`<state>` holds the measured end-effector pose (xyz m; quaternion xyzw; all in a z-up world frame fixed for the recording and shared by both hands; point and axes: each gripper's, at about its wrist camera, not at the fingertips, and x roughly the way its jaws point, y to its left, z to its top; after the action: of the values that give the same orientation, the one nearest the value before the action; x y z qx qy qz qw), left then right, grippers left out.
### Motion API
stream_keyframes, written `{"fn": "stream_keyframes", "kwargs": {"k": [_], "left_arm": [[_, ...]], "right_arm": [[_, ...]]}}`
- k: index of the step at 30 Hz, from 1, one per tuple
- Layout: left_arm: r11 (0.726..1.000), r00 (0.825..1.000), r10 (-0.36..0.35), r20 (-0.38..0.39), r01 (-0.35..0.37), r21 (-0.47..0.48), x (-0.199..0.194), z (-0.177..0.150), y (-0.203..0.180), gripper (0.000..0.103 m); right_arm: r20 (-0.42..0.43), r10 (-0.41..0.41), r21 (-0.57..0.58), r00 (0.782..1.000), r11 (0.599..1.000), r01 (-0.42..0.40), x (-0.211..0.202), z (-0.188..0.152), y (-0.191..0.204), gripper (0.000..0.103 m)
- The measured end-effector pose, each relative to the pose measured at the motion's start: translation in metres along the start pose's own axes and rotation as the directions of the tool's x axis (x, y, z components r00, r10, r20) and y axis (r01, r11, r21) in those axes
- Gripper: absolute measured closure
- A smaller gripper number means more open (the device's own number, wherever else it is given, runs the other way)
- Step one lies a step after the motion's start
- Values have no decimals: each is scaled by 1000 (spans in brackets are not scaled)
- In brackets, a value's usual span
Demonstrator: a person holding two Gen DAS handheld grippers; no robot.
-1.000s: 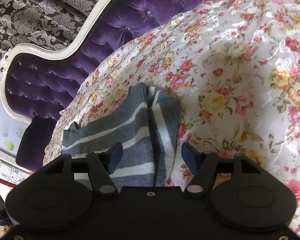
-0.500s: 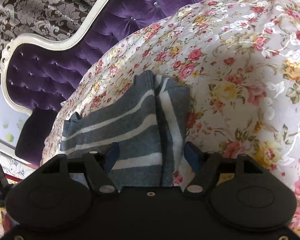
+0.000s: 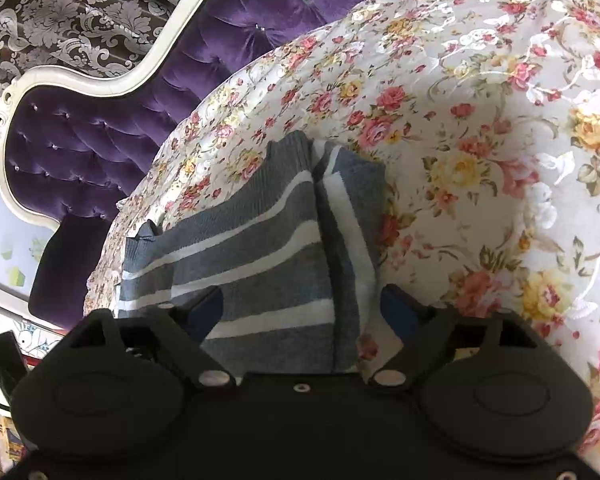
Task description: Fold small clothes
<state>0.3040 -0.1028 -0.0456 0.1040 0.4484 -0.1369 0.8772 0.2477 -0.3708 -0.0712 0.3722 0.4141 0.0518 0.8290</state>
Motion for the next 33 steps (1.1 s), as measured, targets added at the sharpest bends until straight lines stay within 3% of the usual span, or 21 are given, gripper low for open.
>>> {"fn": "stream_keyframes", "kwargs": {"k": [9,14,21,23,28,32,33], "left_arm": [[999,999,-34,-13,33,-24,3,-1,8,3],[999,999,-50,-14,50,-2,-5,13,7,12],[998,999,-49,-5,49,-41,7,42,2,13],[998,999,-32,-17,32,-51,15,44,1,13],[999,1000,-4,4,4,-32,23,39,-4,11],[999,1000,-15,3,15,-37,22,41,-2,11],[999,1000,-19,3,19,-39,22,41,-1,11]], "right_arm": [[-50,57,2,997,998,-57,5,2,-1,0],[-63,63,-23,996,998,-65,6,1,1,0],[-57,63,-16,996,998,-64,5,0,2,0],[-49,70,-5,996,997,-71,5,1,-1,2],[-17,72,1,997,997,-72,5,2,-2,19],[1,81,-11,997,997,-81,12,4,0,24],[6,81,-16,997,997,-81,14,4,2,30]]}}
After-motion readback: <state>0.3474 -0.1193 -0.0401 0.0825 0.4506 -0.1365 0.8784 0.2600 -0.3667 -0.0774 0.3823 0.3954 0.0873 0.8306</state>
